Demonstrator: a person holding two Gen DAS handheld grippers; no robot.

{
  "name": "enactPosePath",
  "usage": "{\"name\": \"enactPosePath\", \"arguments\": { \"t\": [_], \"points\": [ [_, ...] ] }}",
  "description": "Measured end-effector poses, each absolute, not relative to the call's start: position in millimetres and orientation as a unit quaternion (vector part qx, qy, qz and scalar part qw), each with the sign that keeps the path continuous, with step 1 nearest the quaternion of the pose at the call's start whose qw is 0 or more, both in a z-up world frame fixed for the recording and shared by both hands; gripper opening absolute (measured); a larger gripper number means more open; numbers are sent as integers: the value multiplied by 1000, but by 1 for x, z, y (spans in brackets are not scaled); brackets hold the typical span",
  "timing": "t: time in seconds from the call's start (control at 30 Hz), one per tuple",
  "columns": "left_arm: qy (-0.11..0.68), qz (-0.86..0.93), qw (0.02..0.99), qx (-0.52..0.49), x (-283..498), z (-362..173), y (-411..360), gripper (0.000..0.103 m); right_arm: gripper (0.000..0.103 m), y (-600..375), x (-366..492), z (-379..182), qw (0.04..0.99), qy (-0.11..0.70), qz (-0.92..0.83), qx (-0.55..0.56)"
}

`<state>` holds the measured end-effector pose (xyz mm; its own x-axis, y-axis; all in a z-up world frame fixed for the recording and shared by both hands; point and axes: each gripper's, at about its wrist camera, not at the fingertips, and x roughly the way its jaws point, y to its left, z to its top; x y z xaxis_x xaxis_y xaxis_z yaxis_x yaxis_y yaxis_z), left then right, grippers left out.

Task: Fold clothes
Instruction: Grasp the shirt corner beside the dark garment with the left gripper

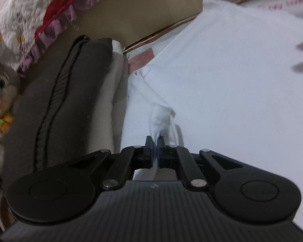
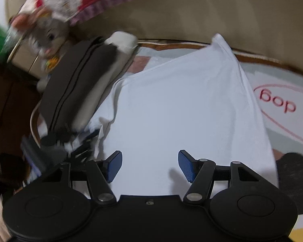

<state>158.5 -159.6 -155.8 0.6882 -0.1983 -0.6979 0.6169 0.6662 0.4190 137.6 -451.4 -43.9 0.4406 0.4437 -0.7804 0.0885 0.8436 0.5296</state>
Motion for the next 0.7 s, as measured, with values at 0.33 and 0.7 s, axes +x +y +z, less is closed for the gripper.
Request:
{"name": "enactPosePath", "arguments": {
  "t": [0.33, 0.7],
  "points": [
    [256, -411, 856, 181, 49, -55, -104, 3, 67, -467, 143, -45, 791, 502, 111, 333],
    [268, -507, 805, 151, -53, -17, -37, 3, 70, -522, 85, -64, 779, 473, 66, 407]
  ]
}}
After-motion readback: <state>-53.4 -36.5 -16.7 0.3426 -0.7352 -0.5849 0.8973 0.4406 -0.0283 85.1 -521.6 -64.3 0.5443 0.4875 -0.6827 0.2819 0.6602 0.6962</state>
